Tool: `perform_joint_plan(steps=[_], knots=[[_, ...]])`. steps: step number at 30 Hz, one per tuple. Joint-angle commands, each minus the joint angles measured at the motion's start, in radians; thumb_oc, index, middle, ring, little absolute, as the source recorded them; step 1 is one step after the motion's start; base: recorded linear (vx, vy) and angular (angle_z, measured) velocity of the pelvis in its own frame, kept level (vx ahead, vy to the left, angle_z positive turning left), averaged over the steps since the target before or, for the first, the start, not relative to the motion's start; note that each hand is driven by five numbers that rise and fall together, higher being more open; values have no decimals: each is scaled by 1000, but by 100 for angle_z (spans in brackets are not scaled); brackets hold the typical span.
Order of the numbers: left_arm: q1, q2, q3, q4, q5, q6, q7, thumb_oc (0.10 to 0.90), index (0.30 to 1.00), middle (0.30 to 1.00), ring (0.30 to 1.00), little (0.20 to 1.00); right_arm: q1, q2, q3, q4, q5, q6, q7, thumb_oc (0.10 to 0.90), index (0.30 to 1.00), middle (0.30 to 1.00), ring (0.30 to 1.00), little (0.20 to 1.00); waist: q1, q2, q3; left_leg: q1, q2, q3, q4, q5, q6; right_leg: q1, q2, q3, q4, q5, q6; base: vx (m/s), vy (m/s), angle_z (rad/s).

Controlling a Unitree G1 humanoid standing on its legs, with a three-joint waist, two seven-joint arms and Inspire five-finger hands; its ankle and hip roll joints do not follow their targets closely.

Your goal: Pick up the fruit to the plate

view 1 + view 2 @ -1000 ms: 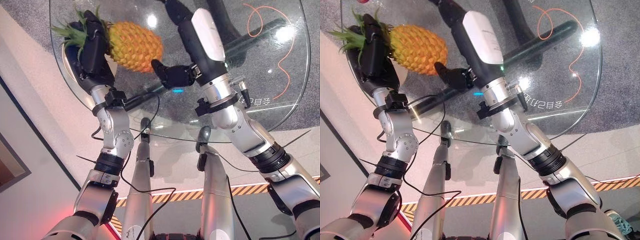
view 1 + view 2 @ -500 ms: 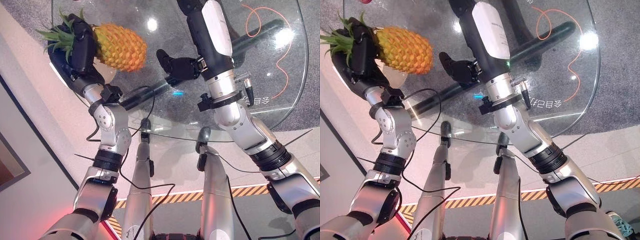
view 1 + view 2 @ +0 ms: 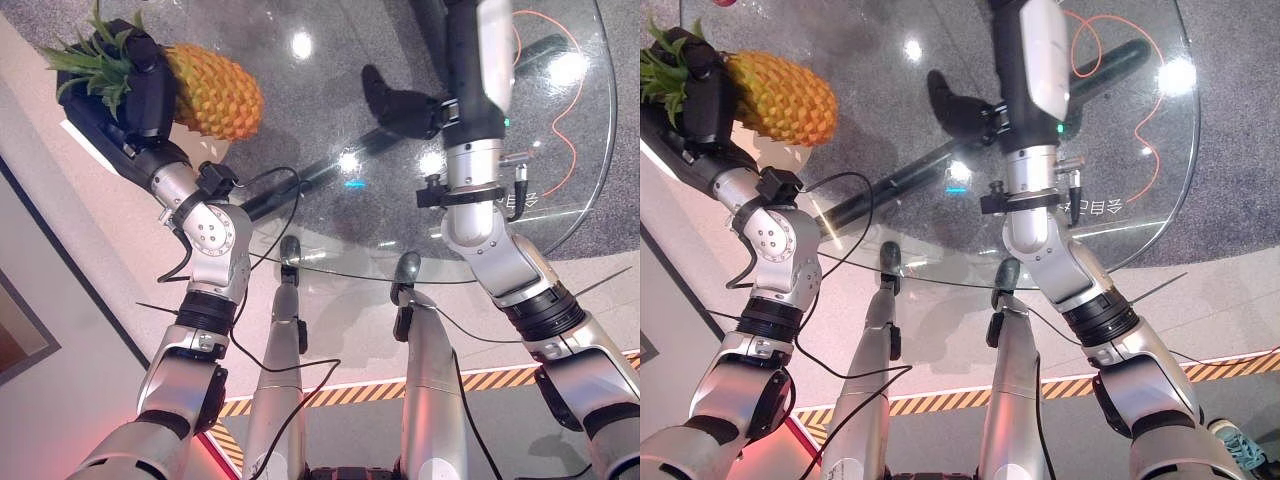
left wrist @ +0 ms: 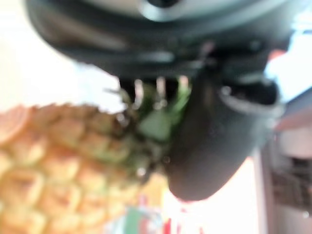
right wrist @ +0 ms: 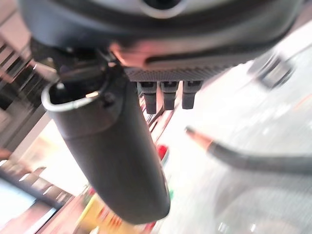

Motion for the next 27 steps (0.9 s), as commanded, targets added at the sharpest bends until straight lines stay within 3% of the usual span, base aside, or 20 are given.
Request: perform_joint_plan(steps=[1, 13, 22, 27], knots=[[-161, 106, 75, -14, 125, -144, 60, 100, 300, 300, 300, 200, -34, 8, -73, -45, 16, -93, -138, 800, 900, 900, 900, 900, -1, -65, -19, 51, -45, 64, 76, -125, 41, 165, 96, -8, -320, 151, 6, 0, 0, 0], [-177, 212, 87, 95, 110, -146, 111, 100, 300, 300, 300, 200, 81, -44, -187, 153, 161, -99, -350, 800, 900, 900, 900, 900, -26, -75, -19, 50, -33, 75, 81, -136, 40, 158, 104, 0, -310, 142, 3, 6, 6, 0], [-229, 311, 53, 255, 83, -141, 164, 100, 300, 300, 300, 200, 126, -59, -223, 470, 451, -247, -406, 800, 900, 900, 900, 900, -35, -82, -19, 48, -21, 80, 95, -149, 32, 159, 110, 1, -302, 130, -3, 18, 3, -3], [-277, 359, 16, 355, 78, -117, 195, 100, 300, 300, 300, 200, 122, -66, -230, 658, 596, -316, -379, 800, 900, 900, 900, 900, -37, -85, -19, 43, -15, 82, 109, -154, 29, 156, 114, 0, -292, 125, -6, 8, -1, 0]])
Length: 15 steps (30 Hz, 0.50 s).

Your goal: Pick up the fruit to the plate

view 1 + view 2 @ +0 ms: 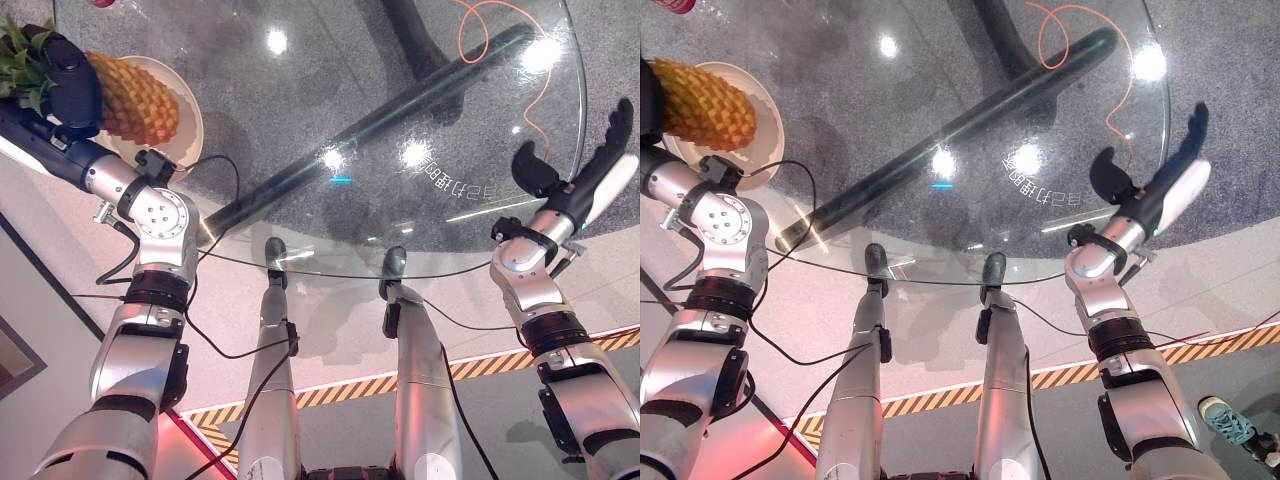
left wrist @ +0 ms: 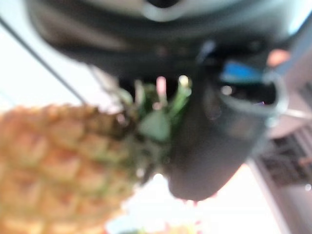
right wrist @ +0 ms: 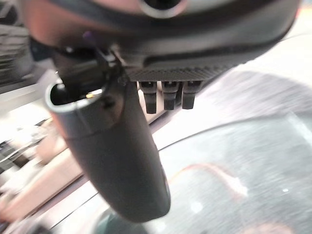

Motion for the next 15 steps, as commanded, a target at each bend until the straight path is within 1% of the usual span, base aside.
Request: perform_joint_plan(steps=[1, 2, 3, 8, 15], knots=[[-159, 146, 1, 26, 37, -102, 39, 100, 300, 300, 300, 200, -17, -62, -59, 77, 108, -121, -29, 800, 900, 900, 900, 900, 12, -63, -24, 40, -38, 55, 123, -156, 31, 161, 92, -7, -274, 114, 5, 40, -1, -2], [-159, 147, -1, 35, 35, -100, 38, 100, 300, 300, 300, 200, -17, -60, -62, 97, 114, -126, -22, 800, 900, 900, 900, 900, 13, -62, -24, 46, -37, 55, 127, -167, 30, 166, 93, -7, -269, 104, 5, 27, 3, -3], [-162, 151, 1, 47, 31, -100, 34, 100, 300, 300, 300, 200, -20, -60, -69, 125, 131, -131, -14, 800, 900, 900, 900, 900, 14, -62, -24, 38, -38, 55, 126, -156, 31, 160, 93, -7, -271, 113, 4, 20, 4, -3], [-174, 172, -1, 125, -26, -93, 2, 100, 300, 300, 300, 200, -27, -62, -98, 290, 248, -168, 71, 800, 900, 900, 900, 900, 17, -59, -24, 32, -36, 53, 139, -158, 32, 156, 97, -5, -261, 107, -1, 5, 2, -1], [-185, 189, 1, 192, -60, -78, -22, 100, 300, 300, 300, 200, -15, -59, -114, 412, 336, -155, 145, 800, 900, 900, 900, 900, 18, -61, -24, 26, -34, 50, 152, -159, 34, 153, 102, -2, -249, 103, -4, 5, 1, -1]])
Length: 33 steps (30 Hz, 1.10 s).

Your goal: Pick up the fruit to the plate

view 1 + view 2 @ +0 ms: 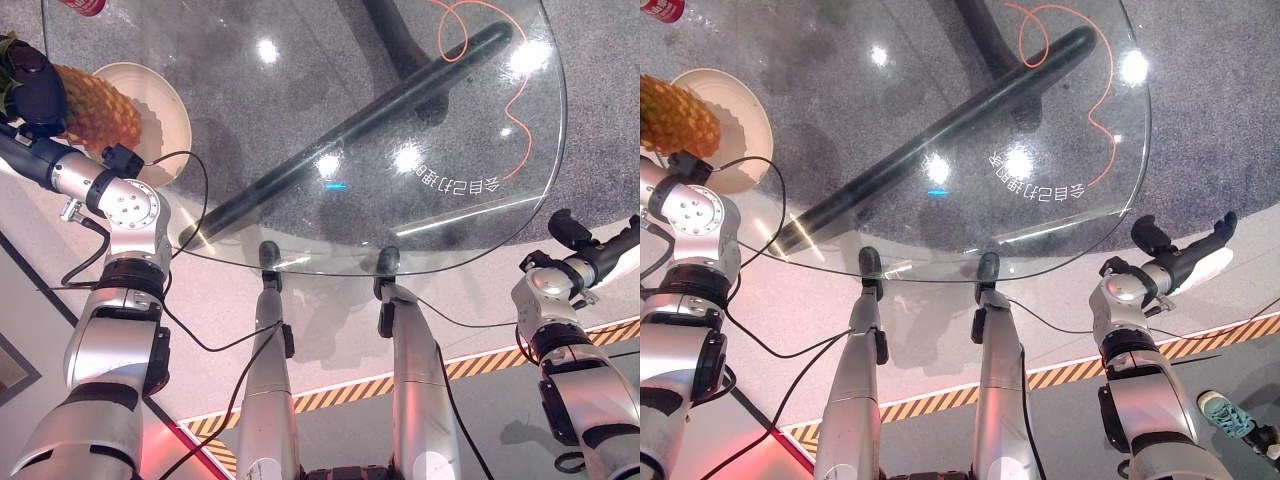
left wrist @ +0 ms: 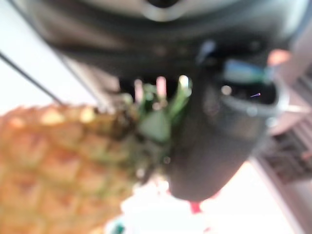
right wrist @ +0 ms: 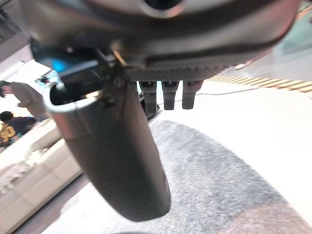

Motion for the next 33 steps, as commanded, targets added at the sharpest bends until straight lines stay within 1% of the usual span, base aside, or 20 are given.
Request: perform_joint_plan(steps=[1, 3, 8, 15, 18, 23, 27, 28, 29, 30, 31, 32, 33], knots=[[-123, 139, 20, 23, -17, -81, 1, 100, 300, 300, 300, 200, 13, -60, -40, 64, 55, -57, 23, 800, 900, 900, 900, 900, 22, -60, -24, 16, -50, 48, 146, -164, 43, 149, 84, -8, -255, 92, 8, 0, 0, 0], [-129, 145, 21, 46, -49, -83, -22, 100, 300, 300, 300, 200, 17, -61, -38, 108, 52, -36, 45, 800, 900, 900, 900, 900, 22, -61, -24, 20, -50, 48, 149, -166, 44, 154, 85, -7, -254, 91, 8, 0, 0, 0], [-129, 138, 15, 59, -56, -77, -34, 100, 300, 300, 300, 200, 32, -51, -35, 160, 64, 0, 95, 800, 900, 900, 900, 900, 24, -58, -24, 16, -51, 45, 155, -167, 47, 150, 87, -5, -246, 89, 5, 0, 0, 0], [-132, 128, 13, 74, -71, -75, -54, 100, 300, 300, 300, 200, 31, -28, -4, 162, 11, 20, 116, 800, 900, 900, 900, 900, 22, -60, -24, 7, -51, 42, 161, -168, 48, 140, 93, 1, -240, 86, 2, 0, 0, 0], [-139, 124, 10, 75, -65, -66, -54, 100, 300, 300, 300, 200, 23, -24, 9, 157, -14, 42, 126, 800, 900, 900, 900, 900, 21, -62, -24, 7, -52, 41, 159, -167, 48, 140, 95, 2, -241, 87, 2, 0, 0, 0], [-152, 121, 4, 88, -62, -66, -68, 100, 300, 300, 300, 200, 12, -14, 27, 161, -8, 68, 154, 800, 900, 900, 900, 900, 22, -65, -24, 6, -51, 42, 155, -166, 47, 139, 97, 3, -245, 87, 0, 0, 0, 0], [-161, 120, -4, 96, -71, -61, -87, 100, 300, 300, 300, 200, 13, -7, 36, 167, 17, 86, 208, 800, 900, 900, 900, 900, 21, -68, -24, 2, -50, 41, 156, -164, 46, 136, 98, 5, -244, 88, -1, 0, 0, 0], [-163, 121, -6, 99, -70, -58, -94, 100, 300, 300, 300, 200, 18, 0, 35, 169, 40, 122, 264, 800, 900, 900, 900, 900, 21, -69, -24, 8, -49, 42, 162, -176, 45, 141, 99, 5, -237, 78, 1, 0, 0, 0], [-170, 122, -7, 99, -69, -54, -97, 100, 300, 300, 300, 200, 20, 4, 37, 171, 65, 151, 310, 800, 900, 900, 900, 900, 20, -71, -24, 1, -50, 42, 159, -165, 46, 134, 99, 5, -241, 89, -1, 0, 0, 0], [-172, 123, -9, 98, -69, -49, -99, 100, 300, 300, 300, 200, 25, 7, 40, 177, 87, 182, 357, 800, 900, 900, 900, 900, 22, -73, -24, 8, -48, 42, 161, -175, 45, 140, 99, 6, -238, 79, 0, 0, 0, 0], [-175, 123, -10, 98, -68, -48, -101, 100, 300, 300, 300, 200, 26, 11, 42, 182, 100, 203, 389, 800, 900, 900, 900, 900, 22, -74, -24, 2, -49, 42, 157, -165, 45, 136, 98, 5, -244, 90, -1, 0, 0, 0], [-178, 123, -11, 96, -67, -43, -104, 100, 300, 300, 300, 200, 34, 19, 48, 192, 132, 256, 457, 800, 900, 900, 900, 900, 24, -77, -24, 5, -48, 41, 158, -167, 45, 139, 99, 5, -244, 89, -1, 0, 0, 0], [-182, 124, -12, 93, -65, -36, -106, 100, 300, 300, 300, 200, 38, 20, 53, 203, 148, 285, 501, 800, 900, 900, 900, 900, 26, -80, -24, 6, -49, 41, 159, -167, 44, 140, 99, 5, -244, 90, -2, 5, -46, -2]])
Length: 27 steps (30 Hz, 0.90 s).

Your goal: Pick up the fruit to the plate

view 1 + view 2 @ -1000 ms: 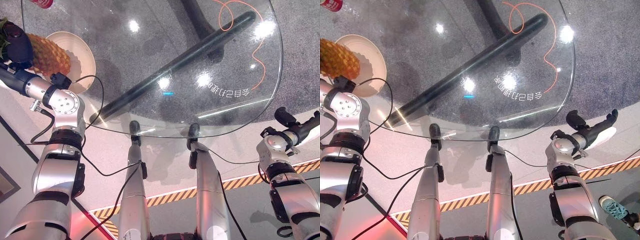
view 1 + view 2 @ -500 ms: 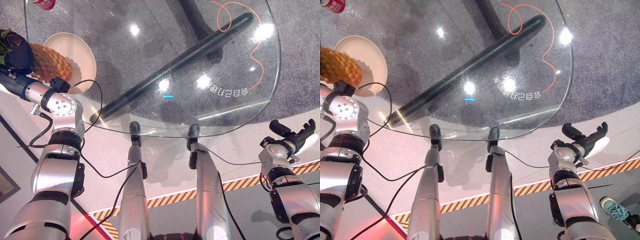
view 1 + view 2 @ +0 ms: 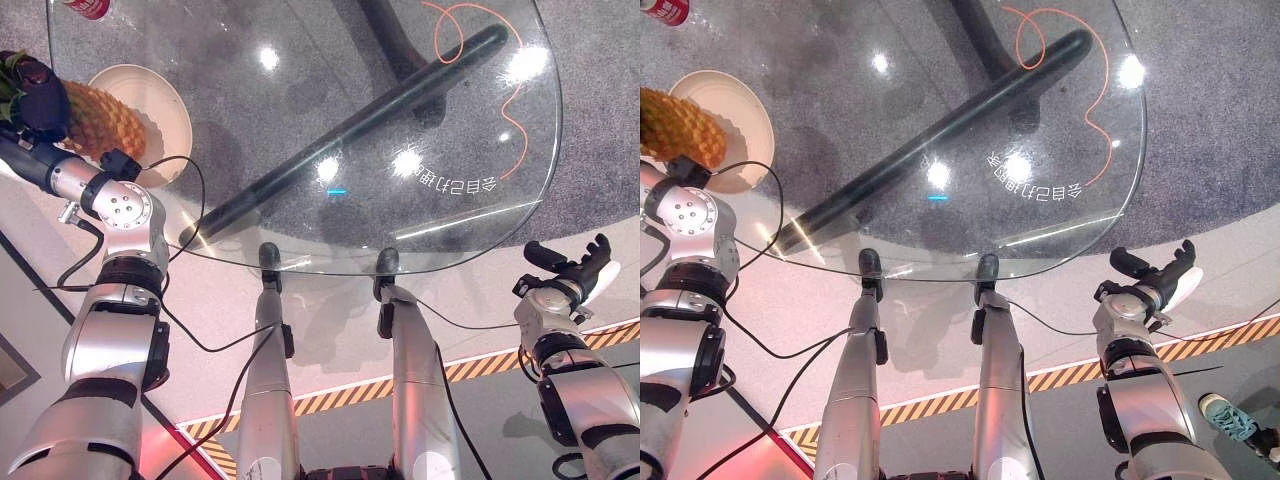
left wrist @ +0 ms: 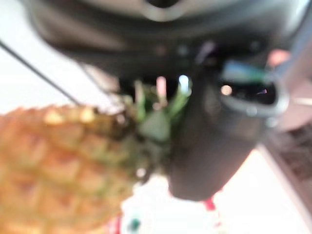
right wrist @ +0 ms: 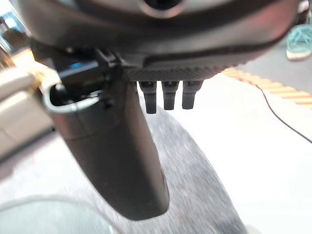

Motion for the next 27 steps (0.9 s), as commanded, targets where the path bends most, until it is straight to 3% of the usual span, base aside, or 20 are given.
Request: perform_joint_plan(steps=[1, 3, 10, 27], knots=[[-131, 120, 2, 13, 24, -44, 17, 100, 300, 300, 300, 200, 44, 3, 30, 88, 101, 98, 144, 800, 900, 900, 900, 900, 25, -63, -23, 5, -55, 39, 151, -167, 46, 139, 89, -1, -244, 86, 2, 9, -50, -2], [-134, 121, -2, 12, 28, -38, 11, 100, 300, 300, 300, 200, 53, 6, 40, 113, 112, 133, 220, 800, 900, 900, 900, 900, 30, -70, -23, 4, -54, 38, 157, -166, 44, 140, 89, -4, -240, 88, 2, 23, -51, -1], [-133, 127, -2, 18, 44, -32, 3, 100, 300, 300, 300, 200, 71, 0, 49, 144, 119, 176, 316, 800, 900, 900, 900, 900, 34, -78, -23, 13, -52, 33, 162, -169, 42, 146, 95, -3, -228, 85, 1, 10, -11, 0], [-139, 132, -3, 58, 17, -38, -43, 100, 300, 300, 300, 200, 60, -3, 51, 108, 103, 187, 298, 800, 900, 900, 900, 900, 27, -88, -23, 8, -51, 32, 164, -167, 40, 145, 100, 5, -232, 88, -1, 0, 0, 0]])
